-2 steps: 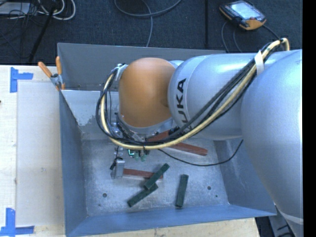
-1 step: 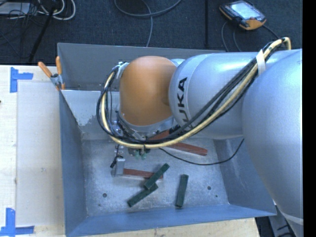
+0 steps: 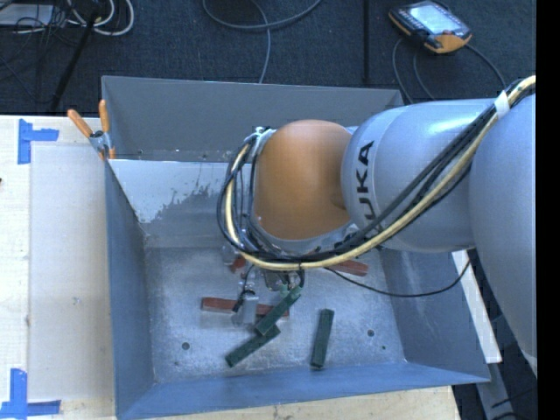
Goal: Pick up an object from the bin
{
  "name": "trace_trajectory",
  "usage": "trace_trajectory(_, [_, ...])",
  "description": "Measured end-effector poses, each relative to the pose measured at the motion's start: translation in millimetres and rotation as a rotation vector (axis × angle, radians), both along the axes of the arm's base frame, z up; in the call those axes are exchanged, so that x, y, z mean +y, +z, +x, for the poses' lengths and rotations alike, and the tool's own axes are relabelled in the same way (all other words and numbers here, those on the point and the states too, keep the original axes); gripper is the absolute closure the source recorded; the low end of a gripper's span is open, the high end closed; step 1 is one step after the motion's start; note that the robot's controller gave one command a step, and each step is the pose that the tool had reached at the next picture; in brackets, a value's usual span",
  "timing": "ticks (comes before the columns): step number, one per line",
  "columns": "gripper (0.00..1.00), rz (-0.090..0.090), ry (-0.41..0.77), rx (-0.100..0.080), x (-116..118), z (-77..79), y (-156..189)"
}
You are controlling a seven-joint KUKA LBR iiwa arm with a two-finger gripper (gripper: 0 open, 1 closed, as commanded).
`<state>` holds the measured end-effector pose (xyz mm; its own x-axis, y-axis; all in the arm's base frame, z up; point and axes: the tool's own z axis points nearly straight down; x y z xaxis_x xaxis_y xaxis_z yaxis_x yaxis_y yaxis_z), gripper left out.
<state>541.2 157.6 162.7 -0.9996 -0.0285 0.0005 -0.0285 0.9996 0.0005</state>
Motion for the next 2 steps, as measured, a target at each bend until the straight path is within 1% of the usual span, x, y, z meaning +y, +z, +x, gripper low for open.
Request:
trace_trajectory(1, [0.00, -0.003, -0.016, 0.004, -27.5, -22.3, -18.7])
trace_trajectory(2, [0.00, -0.001, 0.245, 0.001, -33.7, -26.9, -26.2])
